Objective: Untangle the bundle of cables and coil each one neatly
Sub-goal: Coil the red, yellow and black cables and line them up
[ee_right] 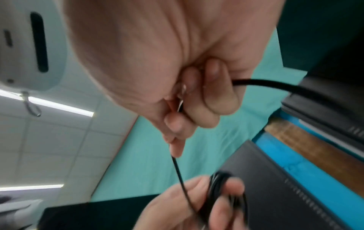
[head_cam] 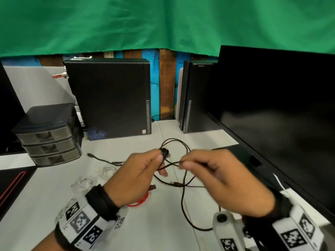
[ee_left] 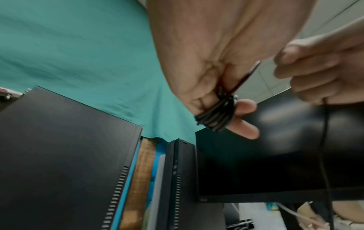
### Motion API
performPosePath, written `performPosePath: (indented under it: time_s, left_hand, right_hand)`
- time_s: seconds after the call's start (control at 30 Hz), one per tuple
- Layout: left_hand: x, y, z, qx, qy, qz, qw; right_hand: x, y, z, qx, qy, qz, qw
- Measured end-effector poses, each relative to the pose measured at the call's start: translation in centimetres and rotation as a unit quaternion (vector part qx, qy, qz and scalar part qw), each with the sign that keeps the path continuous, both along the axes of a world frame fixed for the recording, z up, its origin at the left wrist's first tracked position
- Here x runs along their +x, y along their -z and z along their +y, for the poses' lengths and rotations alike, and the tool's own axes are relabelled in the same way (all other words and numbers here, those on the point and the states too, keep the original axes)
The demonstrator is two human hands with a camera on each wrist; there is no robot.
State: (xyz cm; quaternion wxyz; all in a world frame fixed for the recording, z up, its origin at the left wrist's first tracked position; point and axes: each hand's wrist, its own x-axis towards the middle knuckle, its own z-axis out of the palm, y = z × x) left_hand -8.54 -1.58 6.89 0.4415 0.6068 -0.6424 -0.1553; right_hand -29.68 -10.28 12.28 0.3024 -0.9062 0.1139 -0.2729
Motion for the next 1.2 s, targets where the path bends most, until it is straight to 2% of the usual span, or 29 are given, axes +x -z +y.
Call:
performPosePath:
  time_s: [0.1,0.17,0.27,0.37,0.43,0.47,0.53,0.6,0.67,0.73,0.83,0.9,0.97,1.03,1.1,1.2]
  left_hand:
    - [-1.7,-1.4,0.7,0.037,0.106,0.099,0.989]
    - [-2.4,-2.2,1.1,0.030,0.150,0.183,0.971]
    - [-2.6,-3.1,1.4,-0.002,0.153,0.322,0.934]
    - [-2.6,-3.4,1.1,-0.039,0.111,0.453,0.884]
    - [-2.6,-3.3,0.8,-0.055,0.086,0.501,0.860]
    - [-2.4,-3.1,0.6,-0.064,0.070,0.499,0.862]
    - [-1.8,-2.7,0.3,-0.086,0.031,0.436,0.895]
    - [-1.1,-2.5,0.2,-0.100,-0.015,0.313,0.944]
    - [-0.8,-2.1,0.1,-0.094,-0.043,0.204,0.973]
    - [-1.1,-1.6,0.2,-0.082,-0.041,0.126,0.988]
    - [-2.0,-0.7,0.6,-0.071,0.007,0.059,0.996]
    - [-2.6,-1.1,0.9,-0.063,0.033,0.072,0.995]
    - [-2.9,-1.9,1.2,-0.040,0.081,0.146,0.985]
    - [-3.0,-2.9,1.6,-0.011,0.120,0.229,0.966]
    - [-2.8,-3.5,1.7,-0.002,0.127,0.290,0.949]
    - [-2.0,-3.8,1.8,-0.018,0.121,0.359,0.925]
  right_hand:
    - [-0.4,0.3,-2.5,0.024,0.074,-0.100,0.992]
    - [0.1,1.3,-3.6,0.061,0.095,-0.119,0.986]
    - [1.2,3.1,-4.0,0.105,0.074,-0.079,0.989]
    - [2.6,4.7,-2.6,0.116,0.033,0.019,0.993]
    - [3.3,5.3,-1.1,0.123,0.002,0.051,0.991]
    - [3.5,5.7,-0.5,0.115,-0.009,0.062,0.991]
    - [3.6,6.0,0.5,0.065,-0.018,0.103,0.992]
    - [3.3,5.6,1.5,0.017,-0.038,0.145,0.989]
    - [2.9,4.4,2.7,0.000,-0.072,0.154,0.985]
    - [2.4,2.8,3.4,0.011,-0.084,0.132,0.988]
    - [1.3,0.6,2.6,0.057,-0.052,0.023,0.997]
    - [0.8,0.1,1.2,0.081,-0.009,-0.073,0.994]
    - [0.9,0.3,-0.5,0.117,0.037,-0.143,0.982]
    - [1.2,1.0,-1.5,0.141,0.064,-0.177,0.972]
    - [1.7,2.0,-1.9,0.161,0.066,-0.162,0.971]
    - [2.5,2.8,-1.4,0.177,0.059,-0.095,0.978]
